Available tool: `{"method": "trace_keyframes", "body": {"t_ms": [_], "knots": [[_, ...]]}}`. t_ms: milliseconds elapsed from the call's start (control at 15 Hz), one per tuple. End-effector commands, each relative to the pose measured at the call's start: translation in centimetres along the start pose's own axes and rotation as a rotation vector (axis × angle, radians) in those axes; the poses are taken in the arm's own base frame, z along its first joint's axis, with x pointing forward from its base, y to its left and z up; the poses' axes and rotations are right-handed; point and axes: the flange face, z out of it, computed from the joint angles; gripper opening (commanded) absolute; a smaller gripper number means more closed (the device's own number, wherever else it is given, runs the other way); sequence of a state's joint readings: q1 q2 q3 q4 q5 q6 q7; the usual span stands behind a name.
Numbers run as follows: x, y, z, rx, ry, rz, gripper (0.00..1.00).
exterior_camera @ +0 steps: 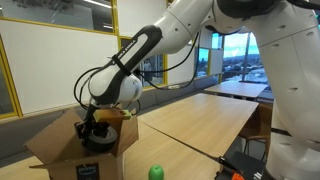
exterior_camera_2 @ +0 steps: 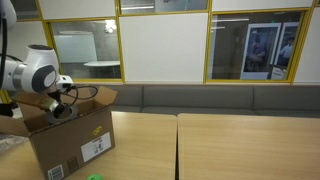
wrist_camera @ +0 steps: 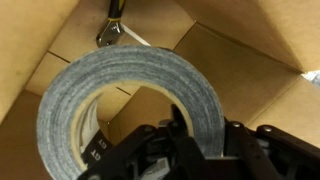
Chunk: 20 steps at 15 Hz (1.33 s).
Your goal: Pick up the objects from the table and put them in the box.
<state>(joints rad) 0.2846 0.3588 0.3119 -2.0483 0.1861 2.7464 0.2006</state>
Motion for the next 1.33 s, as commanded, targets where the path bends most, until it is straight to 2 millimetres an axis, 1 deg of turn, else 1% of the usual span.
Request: {"method": "trace_keyframes", "body": {"t_ms": [0, 133, 200, 267, 467, 533, 667, 733, 867, 1067, 1267], "knots": [[-0.7, 1.5, 1.0, 0.039, -0.019, 0.023, 0.19], [-1.1, 2.6, 1.6, 0.033, -0.040, 0.032, 0.19], [-1.3, 3.1, 1.5, 0.023, -0.049, 0.044, 0.56], [-1.4, 3.5, 1.4, 0.020, -0.054, 0.044, 0.57], [-1.4, 4.5, 0.9, 0.006, -0.052, 0.056, 0.77], [-1.4, 4.7, 0.6, 0.001, -0.050, 0.057, 0.86], [-1.4, 5.1, -0.4, -0.012, -0.040, 0.059, 1.00], [-1.3, 5.2, -1.1, -0.018, -0.030, 0.059, 1.00], [-1.3, 5.5, -3.3, -0.036, 0.001, 0.057, 1.00], [-1.7, 6.1, -7.5, -0.068, 0.059, 0.054, 1.00], [-2.8, 7.4, -11.6, -0.111, 0.109, 0.057, 1.00]]}}
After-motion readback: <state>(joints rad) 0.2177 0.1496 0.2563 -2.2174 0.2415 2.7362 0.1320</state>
